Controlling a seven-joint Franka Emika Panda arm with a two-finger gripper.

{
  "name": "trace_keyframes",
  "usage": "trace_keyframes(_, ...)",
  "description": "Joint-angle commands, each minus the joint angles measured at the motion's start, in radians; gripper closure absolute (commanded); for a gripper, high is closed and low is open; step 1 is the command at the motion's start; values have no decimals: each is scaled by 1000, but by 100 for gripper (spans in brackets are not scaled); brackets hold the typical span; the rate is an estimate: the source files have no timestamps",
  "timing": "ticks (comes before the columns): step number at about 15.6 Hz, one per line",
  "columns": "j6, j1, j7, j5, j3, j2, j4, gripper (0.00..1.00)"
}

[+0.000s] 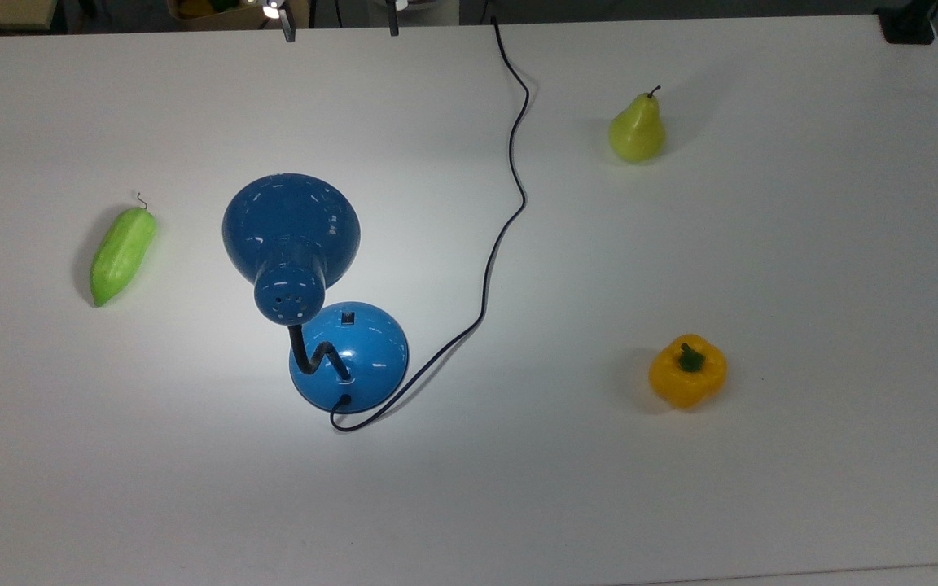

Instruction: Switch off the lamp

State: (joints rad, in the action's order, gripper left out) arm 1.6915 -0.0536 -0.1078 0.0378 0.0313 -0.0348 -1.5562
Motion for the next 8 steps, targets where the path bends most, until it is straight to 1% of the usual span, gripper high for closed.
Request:
trace_keyframes(1,-29,-8,16,-10,-1,-4,13,0)
trace_keyframes(8,-36,-6,16,-9,-1,3,13,0)
